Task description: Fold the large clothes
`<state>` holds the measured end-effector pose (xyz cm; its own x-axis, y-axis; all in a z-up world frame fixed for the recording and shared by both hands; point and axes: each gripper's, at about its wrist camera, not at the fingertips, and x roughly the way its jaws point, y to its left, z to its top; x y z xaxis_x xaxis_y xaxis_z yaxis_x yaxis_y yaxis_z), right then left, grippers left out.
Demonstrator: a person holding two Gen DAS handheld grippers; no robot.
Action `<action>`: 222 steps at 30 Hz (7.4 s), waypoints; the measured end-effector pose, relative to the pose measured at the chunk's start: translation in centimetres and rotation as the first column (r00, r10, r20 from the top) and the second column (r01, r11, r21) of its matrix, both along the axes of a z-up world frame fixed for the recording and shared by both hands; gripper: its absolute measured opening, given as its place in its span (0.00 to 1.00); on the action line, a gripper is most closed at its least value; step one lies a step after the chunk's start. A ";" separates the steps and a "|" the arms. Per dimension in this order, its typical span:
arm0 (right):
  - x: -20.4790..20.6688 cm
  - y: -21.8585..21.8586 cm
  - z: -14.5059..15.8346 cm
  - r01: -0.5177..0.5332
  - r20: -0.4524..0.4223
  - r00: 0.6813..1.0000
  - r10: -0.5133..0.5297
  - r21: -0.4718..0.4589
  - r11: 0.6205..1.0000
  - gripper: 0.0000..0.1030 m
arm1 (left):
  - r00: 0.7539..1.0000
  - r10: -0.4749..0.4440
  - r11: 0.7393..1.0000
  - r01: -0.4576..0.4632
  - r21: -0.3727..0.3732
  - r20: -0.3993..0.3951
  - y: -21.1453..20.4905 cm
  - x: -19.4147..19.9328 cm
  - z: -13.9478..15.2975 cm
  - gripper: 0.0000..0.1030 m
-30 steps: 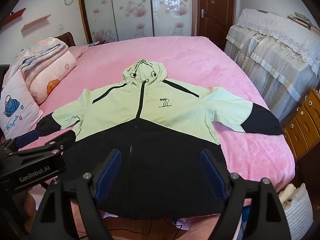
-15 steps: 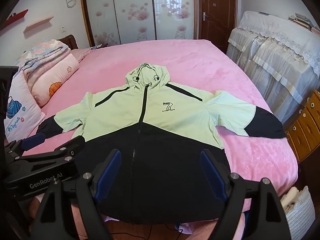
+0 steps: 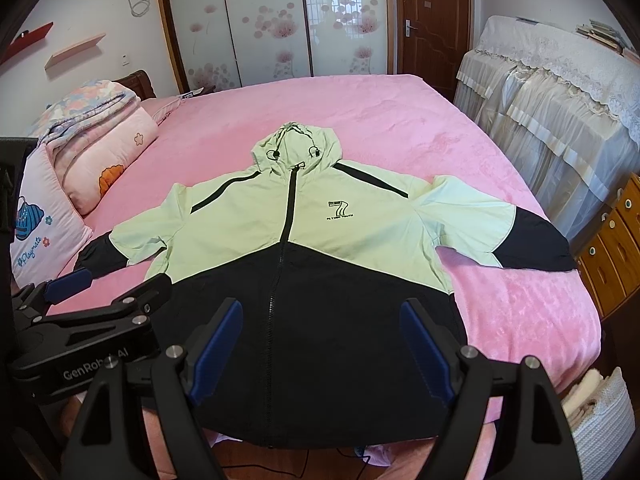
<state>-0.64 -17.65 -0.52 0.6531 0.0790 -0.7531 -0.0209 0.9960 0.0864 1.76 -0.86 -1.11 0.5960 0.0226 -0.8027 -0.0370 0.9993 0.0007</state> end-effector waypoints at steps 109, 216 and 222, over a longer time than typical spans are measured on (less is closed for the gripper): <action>-2.4 -8.3 2.5 0.161 0.142 0.976 -0.163 0.026 0.987 0.79 | 0.974 -0.179 0.981 0.166 0.096 0.139 -7.3 0.2 6.1 0.99; 10.6 -14.4 -14.4 0.045 0.005 0.999 -0.046 0.087 0.995 0.40 | 0.947 -0.234 0.713 0.014 -0.701 -0.219 -12.5 22.8 -21.9 0.90; 10.6 -14.8 -15.6 0.066 -0.033 0.998 -0.062 0.102 0.993 0.40 | 0.938 -0.254 0.678 -0.002 -0.735 -0.237 -14.8 24.8 -22.9 0.83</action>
<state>9.96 -32.45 -16.10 0.6371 0.1159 -0.7620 0.0467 0.9810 0.1883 26.57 -15.70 -23.96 0.2796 -0.6897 -0.6680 -0.0361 0.6877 -0.7251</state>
